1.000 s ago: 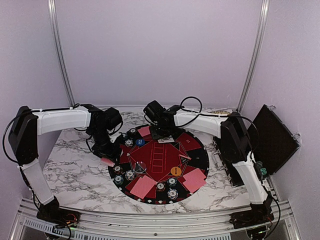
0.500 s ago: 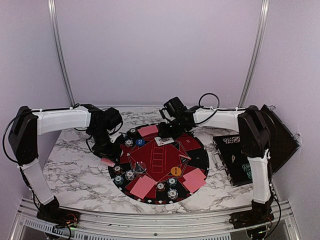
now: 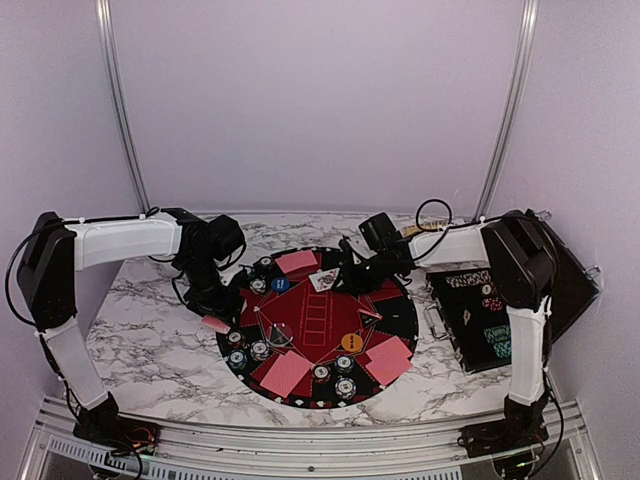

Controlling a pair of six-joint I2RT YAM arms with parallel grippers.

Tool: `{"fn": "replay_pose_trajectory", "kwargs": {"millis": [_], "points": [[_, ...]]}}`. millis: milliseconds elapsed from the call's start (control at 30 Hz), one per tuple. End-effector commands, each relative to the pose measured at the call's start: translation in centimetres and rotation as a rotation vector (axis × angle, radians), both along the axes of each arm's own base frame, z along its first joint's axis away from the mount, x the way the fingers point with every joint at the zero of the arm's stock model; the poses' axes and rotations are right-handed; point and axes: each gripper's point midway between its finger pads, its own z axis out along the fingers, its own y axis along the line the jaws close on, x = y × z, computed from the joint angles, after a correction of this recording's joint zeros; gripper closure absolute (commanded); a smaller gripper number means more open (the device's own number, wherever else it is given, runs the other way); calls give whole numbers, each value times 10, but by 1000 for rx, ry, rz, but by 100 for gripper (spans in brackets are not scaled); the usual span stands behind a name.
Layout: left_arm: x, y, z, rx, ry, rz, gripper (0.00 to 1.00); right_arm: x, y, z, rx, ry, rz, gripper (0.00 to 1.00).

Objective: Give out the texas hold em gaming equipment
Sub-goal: Flop the poker card in the community card area, then adjust the poker card in the community card area.

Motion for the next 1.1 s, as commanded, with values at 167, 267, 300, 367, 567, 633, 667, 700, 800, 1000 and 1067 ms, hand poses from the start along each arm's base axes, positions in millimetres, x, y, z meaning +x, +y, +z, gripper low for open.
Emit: {"fn": "replay_pose_trajectory", "kwargs": {"millis": [167, 267, 300, 367, 567, 633, 667, 700, 800, 1000, 1067], "points": [[2, -5, 7, -25, -19, -19, 65, 3, 33, 4, 80, -29, 41, 82], [2, -4, 8, -25, -21, -19, 65, 6, 33, -7, 43, -25, 31, 83], [2, -5, 9, -27, -23, -19, 65, 7, 33, -10, 37, -28, 28, 84], [1, -4, 8, -25, -20, -19, 65, 9, 35, -14, 31, -29, 23, 84], [1, -4, 9, -27, -23, -21, 65, 19, 40, -26, 13, -33, -1, 86], [1, -4, 9, -28, -23, -21, 65, 24, 42, -30, 8, -34, -12, 86], [1, -4, 9, -27, -22, -20, 65, 26, 43, -32, 8, -33, -14, 86], [1, -4, 8, -27, -20, -21, 65, 29, 45, -34, 9, -33, -17, 86], [0, -4, 9, -29, -19, -21, 65, 35, 49, -37, 16, -30, -24, 86], [0, -4, 9, -31, -21, -21, 65, 36, 52, -30, 23, -33, -15, 86], [0, -5, 9, -33, -19, -21, 65, 34, 54, -20, 41, -37, -2, 86]]}}
